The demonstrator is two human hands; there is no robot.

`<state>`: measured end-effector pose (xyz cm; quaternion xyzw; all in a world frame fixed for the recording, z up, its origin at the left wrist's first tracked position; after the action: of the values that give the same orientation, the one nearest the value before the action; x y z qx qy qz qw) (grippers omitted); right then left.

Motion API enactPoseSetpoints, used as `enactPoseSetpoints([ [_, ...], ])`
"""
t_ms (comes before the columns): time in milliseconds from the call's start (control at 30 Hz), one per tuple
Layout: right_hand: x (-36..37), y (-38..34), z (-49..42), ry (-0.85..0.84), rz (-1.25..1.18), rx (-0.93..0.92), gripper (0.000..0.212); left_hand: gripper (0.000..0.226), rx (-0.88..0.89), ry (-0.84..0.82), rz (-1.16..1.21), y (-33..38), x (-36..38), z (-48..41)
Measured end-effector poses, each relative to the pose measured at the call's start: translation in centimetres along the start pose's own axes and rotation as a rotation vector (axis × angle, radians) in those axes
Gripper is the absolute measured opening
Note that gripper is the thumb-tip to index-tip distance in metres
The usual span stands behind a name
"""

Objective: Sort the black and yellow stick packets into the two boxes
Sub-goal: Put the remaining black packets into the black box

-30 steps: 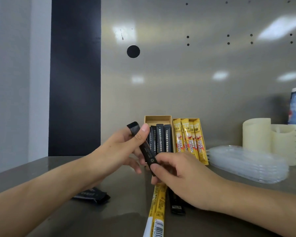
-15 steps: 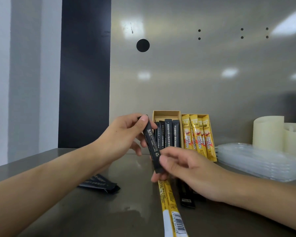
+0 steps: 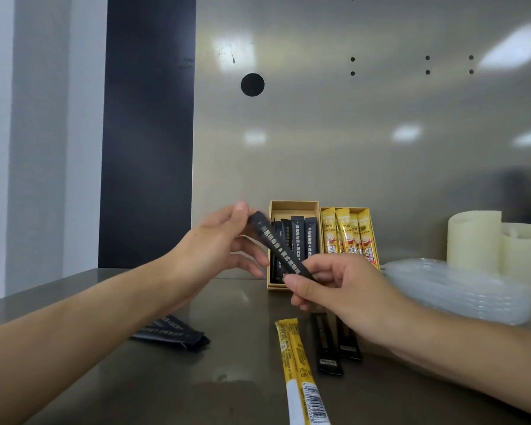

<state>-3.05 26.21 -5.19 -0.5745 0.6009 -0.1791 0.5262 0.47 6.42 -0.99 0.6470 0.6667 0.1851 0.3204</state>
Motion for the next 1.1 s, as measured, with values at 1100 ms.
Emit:
enactPoseSetpoints([
  [1100,-3.5,-0.5,-3.2,0.211,0.198,0.11,0.017,0.015,-0.028,-0.129,-0.632,-1.2,-2.7,-0.2],
])
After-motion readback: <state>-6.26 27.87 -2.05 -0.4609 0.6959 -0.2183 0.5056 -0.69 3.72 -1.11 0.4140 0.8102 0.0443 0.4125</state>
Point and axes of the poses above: each hand's wrist, its own z-axis away from the middle knuckle, its own x-axis out of the palm, y = z × x, the point moved 1 cm from there along -z, towards the middle knuckle, and after that the axes turned 13 degrees about x, right-handed, at the moved point
